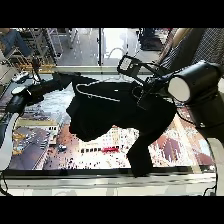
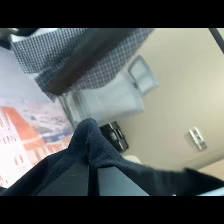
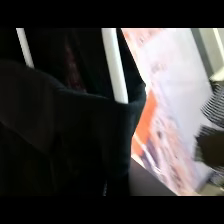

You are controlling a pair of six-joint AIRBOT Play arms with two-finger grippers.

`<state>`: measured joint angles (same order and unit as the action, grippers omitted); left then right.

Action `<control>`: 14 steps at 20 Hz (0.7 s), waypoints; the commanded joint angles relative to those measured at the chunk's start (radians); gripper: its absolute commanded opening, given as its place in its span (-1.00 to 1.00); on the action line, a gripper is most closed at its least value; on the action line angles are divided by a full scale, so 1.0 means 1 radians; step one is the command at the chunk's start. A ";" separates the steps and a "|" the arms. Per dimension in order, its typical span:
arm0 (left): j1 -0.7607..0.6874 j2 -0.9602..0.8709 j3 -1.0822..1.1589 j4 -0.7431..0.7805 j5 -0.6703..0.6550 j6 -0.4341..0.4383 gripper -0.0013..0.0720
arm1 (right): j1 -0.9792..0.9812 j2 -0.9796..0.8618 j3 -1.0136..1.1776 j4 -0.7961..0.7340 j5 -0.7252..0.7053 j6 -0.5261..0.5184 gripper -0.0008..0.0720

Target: Fold the clothes and pants, and hang the long-sleeved shirts on hangers.

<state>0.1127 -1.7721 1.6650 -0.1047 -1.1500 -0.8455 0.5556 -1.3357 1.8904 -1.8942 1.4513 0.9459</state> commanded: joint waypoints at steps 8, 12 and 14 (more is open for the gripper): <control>0.015 0.124 0.002 0.021 -0.060 -0.045 -0.91 | -0.001 -0.157 -0.009 -0.273 0.041 0.053 -0.89; -0.016 0.185 0.002 0.119 -0.080 -0.106 -0.91 | -0.019 -0.217 -0.009 -0.349 0.073 0.301 -0.89; -0.051 0.206 0.002 0.204 -0.108 -0.153 -0.91 | -0.045 -0.219 -0.006 -0.349 0.087 0.493 -0.89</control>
<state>0.0952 -1.6016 1.6665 -0.0032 -1.2289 -0.9424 0.5339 -1.5333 1.8816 -2.2044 1.5146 1.1790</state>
